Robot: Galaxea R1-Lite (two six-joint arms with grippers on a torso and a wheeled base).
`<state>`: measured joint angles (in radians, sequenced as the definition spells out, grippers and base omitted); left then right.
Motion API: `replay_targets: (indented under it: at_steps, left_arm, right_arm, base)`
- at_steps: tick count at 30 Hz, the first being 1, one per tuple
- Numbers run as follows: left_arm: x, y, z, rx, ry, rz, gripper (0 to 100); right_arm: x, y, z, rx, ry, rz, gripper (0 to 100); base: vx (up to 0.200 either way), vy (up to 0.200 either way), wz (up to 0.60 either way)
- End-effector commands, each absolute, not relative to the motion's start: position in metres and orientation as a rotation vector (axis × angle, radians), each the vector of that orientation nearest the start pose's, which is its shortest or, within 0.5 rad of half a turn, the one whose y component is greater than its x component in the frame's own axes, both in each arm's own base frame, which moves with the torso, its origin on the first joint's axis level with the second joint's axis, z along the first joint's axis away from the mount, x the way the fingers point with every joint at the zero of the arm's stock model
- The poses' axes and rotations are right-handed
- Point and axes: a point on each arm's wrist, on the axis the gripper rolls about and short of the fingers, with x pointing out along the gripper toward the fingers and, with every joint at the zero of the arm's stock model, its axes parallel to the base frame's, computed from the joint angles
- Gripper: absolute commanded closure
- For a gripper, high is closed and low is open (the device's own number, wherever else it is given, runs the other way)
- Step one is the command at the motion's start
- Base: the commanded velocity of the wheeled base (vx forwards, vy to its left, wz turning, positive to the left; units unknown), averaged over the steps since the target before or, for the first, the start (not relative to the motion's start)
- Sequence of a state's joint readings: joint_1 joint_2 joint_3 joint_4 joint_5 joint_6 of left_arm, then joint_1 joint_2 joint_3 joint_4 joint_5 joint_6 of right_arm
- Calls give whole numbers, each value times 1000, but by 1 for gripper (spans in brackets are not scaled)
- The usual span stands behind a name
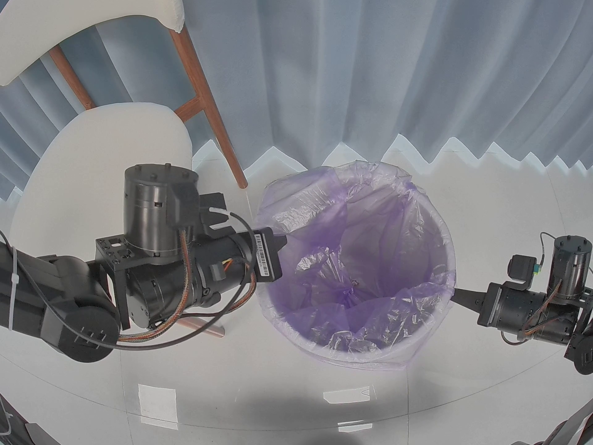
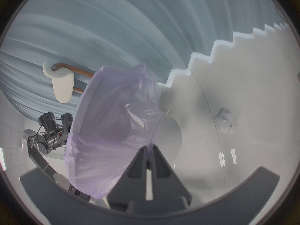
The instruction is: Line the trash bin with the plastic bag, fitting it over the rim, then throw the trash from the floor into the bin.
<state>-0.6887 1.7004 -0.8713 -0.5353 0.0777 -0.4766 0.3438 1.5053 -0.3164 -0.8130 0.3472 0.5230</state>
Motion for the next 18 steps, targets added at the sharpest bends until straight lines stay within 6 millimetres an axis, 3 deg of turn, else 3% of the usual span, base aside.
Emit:
replay_targets:
  at_steps: [1,9,18]
  left_arm:
    - [241,-196,192,-353,403,-531,100]
    - [245,-199,206,-397,362,-540,100]
    - [245,-200,204,-394,370,-536,100]
  right_arm:
    - [210,81,118,495,559,538,100]
    - [217,83,104,432,572,490,100]
    - [219,84,104,418,566,491,100]
  base:
    - [0,0,0]
    - [0,0,0]
    - [0,0,0]
